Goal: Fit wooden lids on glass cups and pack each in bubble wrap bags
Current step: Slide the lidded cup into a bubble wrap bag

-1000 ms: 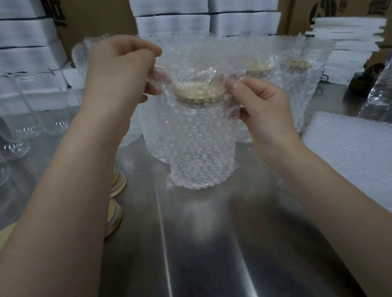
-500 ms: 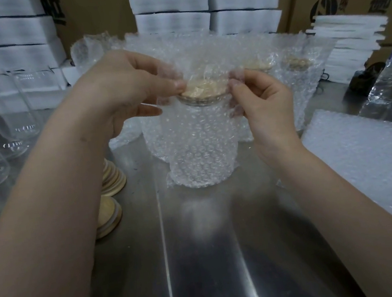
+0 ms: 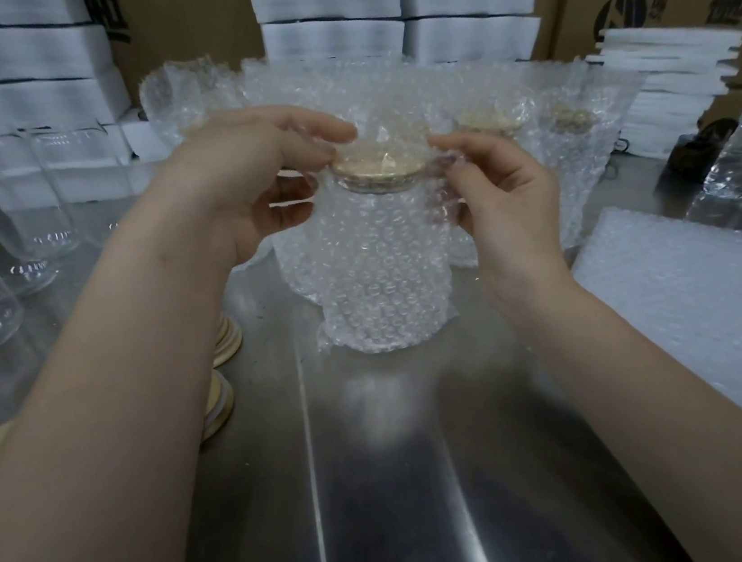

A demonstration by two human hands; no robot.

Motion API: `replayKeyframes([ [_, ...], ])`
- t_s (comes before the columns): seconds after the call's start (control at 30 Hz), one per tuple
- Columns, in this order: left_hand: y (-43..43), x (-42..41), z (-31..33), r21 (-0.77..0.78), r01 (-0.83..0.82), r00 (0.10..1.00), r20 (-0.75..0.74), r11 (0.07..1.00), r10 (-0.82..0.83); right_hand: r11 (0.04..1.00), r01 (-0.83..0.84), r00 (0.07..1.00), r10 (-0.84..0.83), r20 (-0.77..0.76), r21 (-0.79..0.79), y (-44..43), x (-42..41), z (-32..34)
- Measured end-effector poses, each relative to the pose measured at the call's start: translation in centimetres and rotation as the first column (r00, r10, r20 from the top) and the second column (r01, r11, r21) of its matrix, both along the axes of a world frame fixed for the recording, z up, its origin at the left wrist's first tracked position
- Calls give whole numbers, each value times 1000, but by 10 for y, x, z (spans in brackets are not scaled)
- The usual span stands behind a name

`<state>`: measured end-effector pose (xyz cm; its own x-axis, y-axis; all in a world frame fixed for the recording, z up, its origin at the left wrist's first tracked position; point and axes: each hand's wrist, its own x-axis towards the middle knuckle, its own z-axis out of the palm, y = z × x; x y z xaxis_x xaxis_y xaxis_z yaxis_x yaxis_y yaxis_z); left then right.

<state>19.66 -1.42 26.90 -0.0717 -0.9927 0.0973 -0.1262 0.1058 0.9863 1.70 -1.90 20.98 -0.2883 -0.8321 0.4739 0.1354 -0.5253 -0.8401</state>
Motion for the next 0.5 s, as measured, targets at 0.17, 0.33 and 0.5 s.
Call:
replayKeyframes([
  [0.17, -2, 1, -4, 144, 28, 992, -130, 989, -9, 997, -60, 998, 58, 35, 56, -4, -2, -3],
  [0.33, 0, 12, -2, 133, 94, 994, -63, 987, -86, 992, -101, 993, 95, 75, 76, -6, -6, -4],
  [0.5, 3, 22, 7, 49, 97, 980, 171, 994, -105, 1000, 15, 998, -15, -67, 12, -4, -2, -6],
])
